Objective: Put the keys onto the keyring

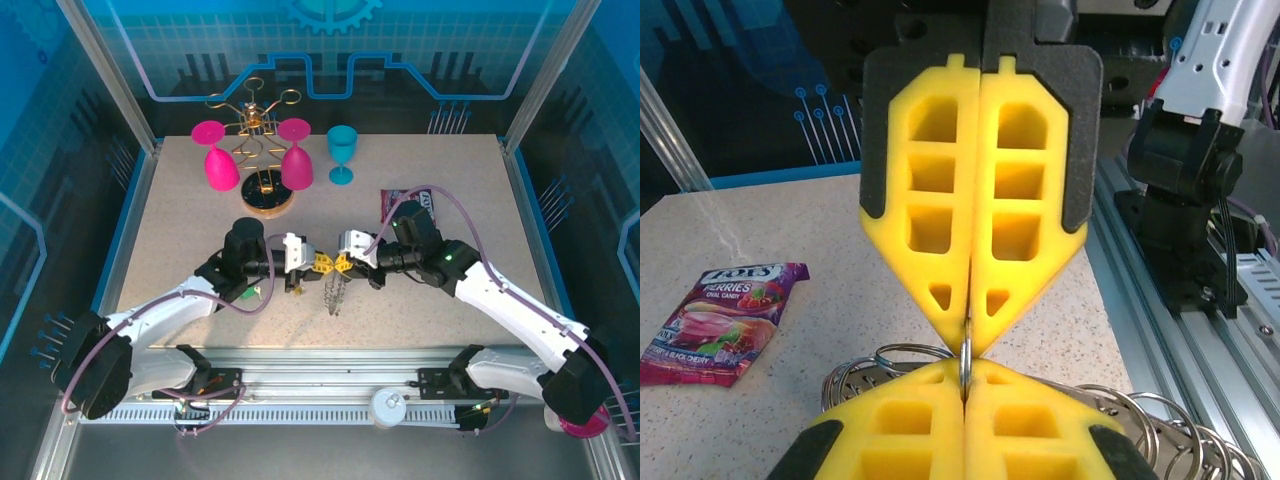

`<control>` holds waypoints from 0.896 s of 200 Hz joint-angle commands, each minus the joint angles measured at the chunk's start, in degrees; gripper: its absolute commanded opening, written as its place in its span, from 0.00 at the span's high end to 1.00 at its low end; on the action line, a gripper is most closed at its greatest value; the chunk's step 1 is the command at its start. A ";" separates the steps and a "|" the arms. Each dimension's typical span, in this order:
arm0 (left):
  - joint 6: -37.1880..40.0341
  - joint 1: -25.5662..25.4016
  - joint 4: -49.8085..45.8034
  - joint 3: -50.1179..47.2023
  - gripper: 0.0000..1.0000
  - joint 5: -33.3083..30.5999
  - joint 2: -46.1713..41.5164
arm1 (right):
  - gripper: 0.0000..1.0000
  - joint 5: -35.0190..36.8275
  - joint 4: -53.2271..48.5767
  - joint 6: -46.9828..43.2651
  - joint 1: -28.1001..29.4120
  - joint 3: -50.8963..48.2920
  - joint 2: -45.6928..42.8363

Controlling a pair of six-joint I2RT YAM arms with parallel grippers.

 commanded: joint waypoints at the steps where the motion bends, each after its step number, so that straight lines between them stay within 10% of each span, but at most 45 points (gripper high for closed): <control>1: 1.45 -0.51 0.00 -0.29 1.00 -0.85 -1.53 | 0.77 -3.05 2.61 0.71 1.01 0.72 -2.80; 89: -11.32 -0.48 26.98 -7.50 1.00 3.87 0.02 | 0.75 -9.98 27.22 10.42 -3.85 -16.58 -10.46; 179: -13.39 -0.42 30.94 -7.24 1.00 5.91 2.07 | 0.80 -10.69 33.71 12.58 -3.48 -17.63 -8.38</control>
